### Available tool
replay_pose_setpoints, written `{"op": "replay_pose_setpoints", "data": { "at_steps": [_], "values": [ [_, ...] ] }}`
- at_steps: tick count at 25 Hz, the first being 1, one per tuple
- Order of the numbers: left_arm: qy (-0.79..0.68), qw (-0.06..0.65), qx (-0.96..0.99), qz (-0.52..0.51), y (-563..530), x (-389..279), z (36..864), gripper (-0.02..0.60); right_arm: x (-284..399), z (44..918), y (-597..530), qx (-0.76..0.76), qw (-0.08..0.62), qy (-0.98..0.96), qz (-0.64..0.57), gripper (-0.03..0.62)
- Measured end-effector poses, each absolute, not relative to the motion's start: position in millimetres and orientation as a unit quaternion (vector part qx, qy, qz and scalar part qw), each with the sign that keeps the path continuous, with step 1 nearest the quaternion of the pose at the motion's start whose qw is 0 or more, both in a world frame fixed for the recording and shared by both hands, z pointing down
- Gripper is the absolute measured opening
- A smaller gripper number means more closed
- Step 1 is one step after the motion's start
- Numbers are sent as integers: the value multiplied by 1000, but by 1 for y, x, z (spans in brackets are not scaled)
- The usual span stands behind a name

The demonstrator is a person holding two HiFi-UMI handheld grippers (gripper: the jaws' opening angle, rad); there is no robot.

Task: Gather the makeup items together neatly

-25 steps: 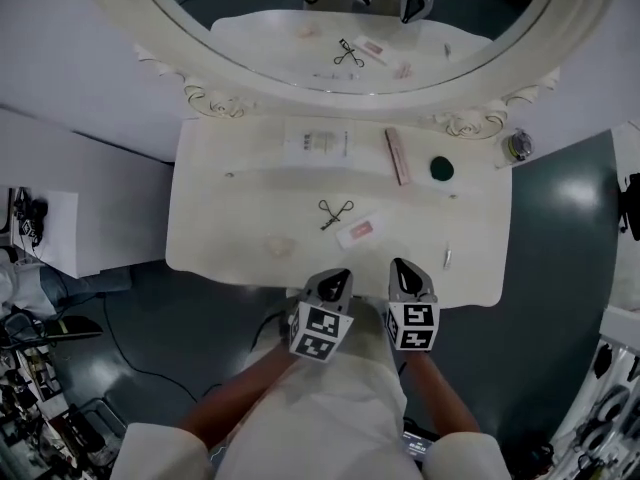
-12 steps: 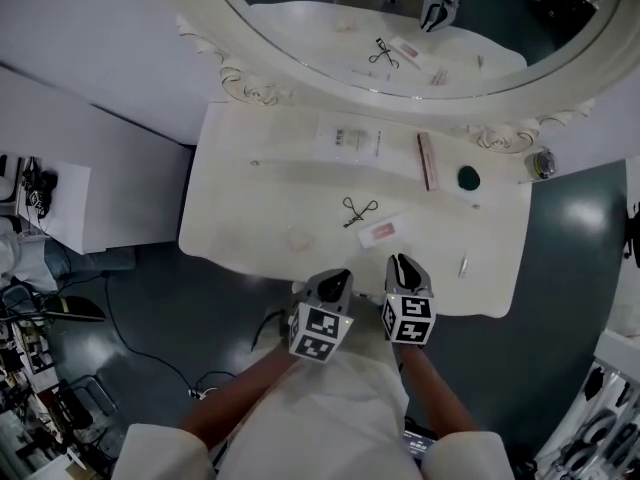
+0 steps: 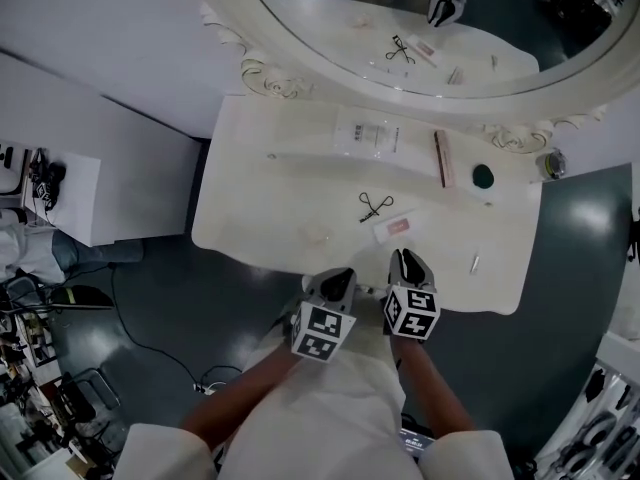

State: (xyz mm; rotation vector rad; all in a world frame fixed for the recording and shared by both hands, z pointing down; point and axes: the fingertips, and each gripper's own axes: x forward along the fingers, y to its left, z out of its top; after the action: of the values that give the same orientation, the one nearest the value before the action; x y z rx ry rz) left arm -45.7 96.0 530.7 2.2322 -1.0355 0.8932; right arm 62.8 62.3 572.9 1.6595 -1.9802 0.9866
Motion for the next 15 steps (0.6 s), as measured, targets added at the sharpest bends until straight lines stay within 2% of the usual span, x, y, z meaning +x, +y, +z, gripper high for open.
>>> {"op": "replay_pose_setpoints", "data": {
  "at_steps": [3, 6, 8, 15],
  "values": [
    [-373, 260, 826, 333, 100, -49, 530, 2, 56, 568, 62, 598, 183, -698, 350, 51],
    [-370, 259, 829, 330, 103, -53, 527, 2, 51, 571, 64, 605, 186, -691, 351, 148],
    [-375, 261, 828, 325, 102, -59, 527, 2, 47, 574, 63, 609, 185, -685, 356, 174],
    [-396, 279, 817, 313, 106, -82, 531, 2, 35, 586, 62, 623, 179, -661, 378, 186]
  ]
}}
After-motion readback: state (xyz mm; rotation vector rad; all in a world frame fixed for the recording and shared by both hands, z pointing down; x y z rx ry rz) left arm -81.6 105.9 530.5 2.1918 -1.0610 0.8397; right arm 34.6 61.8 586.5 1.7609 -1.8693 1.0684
